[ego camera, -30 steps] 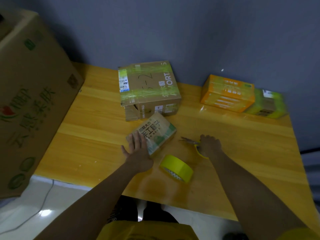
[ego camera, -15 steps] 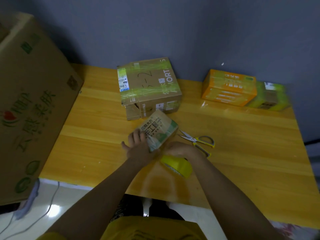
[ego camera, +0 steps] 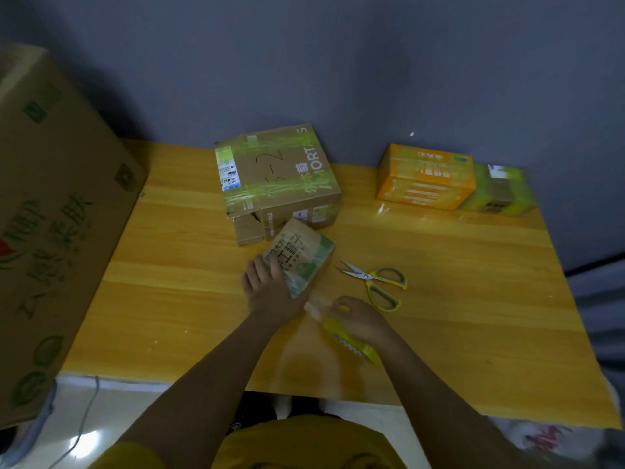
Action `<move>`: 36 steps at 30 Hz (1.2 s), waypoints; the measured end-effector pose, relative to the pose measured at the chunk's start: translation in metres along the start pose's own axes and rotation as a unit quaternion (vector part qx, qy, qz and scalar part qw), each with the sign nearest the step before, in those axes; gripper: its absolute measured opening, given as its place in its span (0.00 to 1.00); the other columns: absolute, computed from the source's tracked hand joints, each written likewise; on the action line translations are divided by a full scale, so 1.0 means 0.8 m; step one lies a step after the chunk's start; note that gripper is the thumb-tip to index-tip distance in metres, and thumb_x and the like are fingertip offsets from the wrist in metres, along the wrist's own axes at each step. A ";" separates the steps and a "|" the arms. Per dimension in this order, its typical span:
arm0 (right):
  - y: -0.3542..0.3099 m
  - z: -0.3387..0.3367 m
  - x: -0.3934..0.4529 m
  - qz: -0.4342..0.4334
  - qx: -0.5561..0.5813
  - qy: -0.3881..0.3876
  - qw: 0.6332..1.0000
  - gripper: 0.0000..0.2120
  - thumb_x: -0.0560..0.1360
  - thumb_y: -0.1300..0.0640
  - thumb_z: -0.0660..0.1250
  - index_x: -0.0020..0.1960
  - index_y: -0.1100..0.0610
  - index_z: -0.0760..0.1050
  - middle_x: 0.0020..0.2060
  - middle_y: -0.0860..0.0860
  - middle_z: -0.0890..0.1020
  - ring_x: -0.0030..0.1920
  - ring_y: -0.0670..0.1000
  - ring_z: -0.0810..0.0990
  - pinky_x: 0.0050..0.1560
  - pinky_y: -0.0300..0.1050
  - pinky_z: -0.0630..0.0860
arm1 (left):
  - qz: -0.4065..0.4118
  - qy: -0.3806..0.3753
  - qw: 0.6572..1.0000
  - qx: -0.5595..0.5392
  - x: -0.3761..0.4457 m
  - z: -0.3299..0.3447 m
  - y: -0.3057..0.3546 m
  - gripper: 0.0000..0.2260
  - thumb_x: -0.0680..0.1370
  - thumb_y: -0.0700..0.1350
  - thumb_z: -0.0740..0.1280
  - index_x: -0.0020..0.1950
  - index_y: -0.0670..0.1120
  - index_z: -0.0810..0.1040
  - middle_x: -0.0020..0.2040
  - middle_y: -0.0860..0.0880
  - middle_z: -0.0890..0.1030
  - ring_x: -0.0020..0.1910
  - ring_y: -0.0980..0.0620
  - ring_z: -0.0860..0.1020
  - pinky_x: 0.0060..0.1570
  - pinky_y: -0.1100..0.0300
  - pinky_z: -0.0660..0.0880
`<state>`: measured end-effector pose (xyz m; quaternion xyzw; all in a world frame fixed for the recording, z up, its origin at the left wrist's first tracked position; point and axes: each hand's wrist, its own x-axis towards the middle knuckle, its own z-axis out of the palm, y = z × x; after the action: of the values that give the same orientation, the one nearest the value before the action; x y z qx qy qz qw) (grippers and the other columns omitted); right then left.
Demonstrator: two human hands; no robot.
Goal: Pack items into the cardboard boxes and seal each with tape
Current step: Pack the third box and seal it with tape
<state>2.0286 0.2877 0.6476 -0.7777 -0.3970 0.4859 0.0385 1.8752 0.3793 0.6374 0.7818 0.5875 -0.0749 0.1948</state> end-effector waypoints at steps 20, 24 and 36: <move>0.045 0.019 -0.002 -0.015 0.170 0.169 0.971 0.02 0.77 0.53 0.66 0.48 0.50 0.77 0.51 0.46 0.80 0.54 0.50 0.78 0.55 0.47 0.72 | -0.055 0.066 0.995 -0.044 0.004 0.025 0.010 0.50 0.70 0.71 0.62 0.78 0.43 0.47 0.78 0.39 0.47 0.77 0.40 0.45 0.72 0.44 0.40; 0.061 0.012 -0.020 -0.020 0.179 0.244 0.953 0.05 0.77 0.55 0.67 0.52 0.51 0.78 0.53 0.50 0.80 0.55 0.51 0.77 0.49 0.44 0.71 | -0.059 0.053 0.996 -0.042 0.005 0.024 0.011 0.51 0.69 0.72 0.62 0.78 0.44 0.45 0.78 0.40 0.45 0.77 0.40 0.43 0.72 0.43 0.40; 0.151 0.066 -0.046 -0.073 -0.180 0.312 0.930 0.15 0.67 0.64 0.77 0.51 0.53 0.80 0.45 0.59 0.79 0.33 0.60 0.79 0.23 0.46 0.68 | -0.063 -0.004 0.998 -0.008 0.004 0.017 0.021 0.48 0.72 0.71 0.59 0.78 0.46 0.41 0.78 0.40 0.38 0.76 0.39 0.37 0.71 0.37 0.41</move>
<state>2.0496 0.1640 0.5927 -0.8527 -0.5016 0.1351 0.0550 1.8938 0.3728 0.6273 0.7415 0.6351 -0.0855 0.1987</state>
